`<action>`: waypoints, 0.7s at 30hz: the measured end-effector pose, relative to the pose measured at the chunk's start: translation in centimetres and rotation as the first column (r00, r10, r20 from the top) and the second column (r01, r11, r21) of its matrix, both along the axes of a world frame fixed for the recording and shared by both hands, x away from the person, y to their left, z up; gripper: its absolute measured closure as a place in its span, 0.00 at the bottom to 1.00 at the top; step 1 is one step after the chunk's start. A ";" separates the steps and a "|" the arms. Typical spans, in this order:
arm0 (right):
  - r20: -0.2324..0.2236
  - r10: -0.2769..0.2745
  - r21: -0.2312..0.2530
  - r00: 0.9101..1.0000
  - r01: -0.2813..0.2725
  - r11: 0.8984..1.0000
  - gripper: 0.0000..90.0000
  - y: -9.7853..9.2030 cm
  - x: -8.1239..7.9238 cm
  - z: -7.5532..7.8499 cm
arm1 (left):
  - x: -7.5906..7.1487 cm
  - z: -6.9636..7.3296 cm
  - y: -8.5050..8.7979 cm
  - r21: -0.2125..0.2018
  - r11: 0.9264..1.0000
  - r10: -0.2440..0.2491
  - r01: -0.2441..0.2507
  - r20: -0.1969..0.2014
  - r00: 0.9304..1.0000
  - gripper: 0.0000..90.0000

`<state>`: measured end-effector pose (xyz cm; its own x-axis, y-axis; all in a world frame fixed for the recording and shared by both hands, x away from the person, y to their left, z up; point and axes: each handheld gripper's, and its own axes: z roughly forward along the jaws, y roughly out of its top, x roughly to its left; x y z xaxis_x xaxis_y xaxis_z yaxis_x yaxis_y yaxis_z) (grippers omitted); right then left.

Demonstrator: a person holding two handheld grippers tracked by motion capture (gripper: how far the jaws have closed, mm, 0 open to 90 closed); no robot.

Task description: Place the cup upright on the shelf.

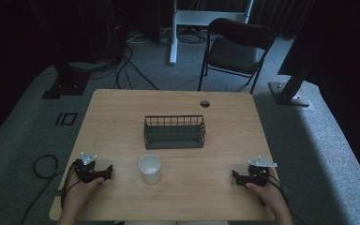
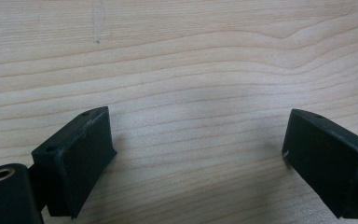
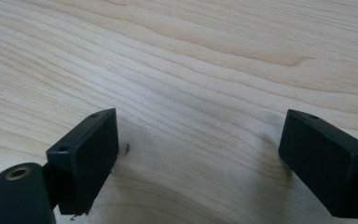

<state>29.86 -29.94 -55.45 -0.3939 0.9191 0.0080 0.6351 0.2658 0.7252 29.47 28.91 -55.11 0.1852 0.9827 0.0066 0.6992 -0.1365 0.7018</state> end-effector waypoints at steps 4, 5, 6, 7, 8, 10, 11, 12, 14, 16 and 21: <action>0.000 0.000 0.000 1.000 0.000 1.000 0.13 0.0 0.0 0.0 | 0.0 0.0 0.0 0.000 1.000 0.000 0.000 0.000 1.000 0.10; -0.001 0.000 0.000 1.000 0.000 1.000 0.13 0.0 0.0 0.0 | 0.0 0.0 0.0 0.000 1.000 0.000 0.000 0.000 1.000 0.10; -0.001 0.000 0.000 1.000 0.000 1.000 0.13 0.0 0.0 0.0 | 0.0 0.0 0.0 0.000 1.000 0.000 0.000 0.000 1.000 0.10; -0.001 0.000 0.000 1.000 0.000 1.000 0.13 0.0 0.0 0.0 | 0.0 0.0 0.0 0.000 1.000 0.000 0.000 0.000 1.000 0.10; -0.001 0.000 0.000 1.000 0.000 1.000 0.13 0.0 0.0 0.0 | 0.0 0.0 0.0 0.000 1.000 0.000 0.000 0.000 1.000 0.10; -0.001 0.000 0.000 1.000 0.000 1.000 0.13 0.0 0.0 0.0 | 0.0 0.0 0.0 0.000 1.000 0.000 0.000 0.000 1.000 0.10; -0.001 0.000 0.000 1.000 0.000 1.000 0.13 0.0 0.0 0.0 | 0.0 0.0 0.0 0.000 1.000 0.000 0.000 0.000 1.000 0.10; -0.001 0.000 0.000 1.000 0.000 1.000 0.13 0.0 0.0 0.0 | 0.0 0.0 0.0 0.000 1.000 0.000 0.000 0.000 1.000 0.10; -0.001 0.002 -0.001 1.000 -0.002 1.000 0.13 0.0 0.0 0.0 | 0.0 0.0 0.0 0.000 1.000 0.000 0.000 0.000 1.000 0.10; -0.001 0.004 -0.001 1.000 -0.004 1.000 0.13 0.0 0.0 0.0 | 0.0 0.0 0.0 0.000 1.000 0.000 0.000 0.000 1.000 0.10; 0.000 0.002 -0.002 1.000 -0.002 1.000 0.13 0.0 0.0 0.0 | 0.0 0.0 0.0 0.000 1.000 0.000 0.000 0.000 1.000 0.10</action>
<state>29.82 -29.95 -55.44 -0.3956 0.9184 0.0060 0.6343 0.2684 0.7250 29.47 28.91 -55.11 0.1850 0.9827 0.0067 0.6992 -0.1364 0.7018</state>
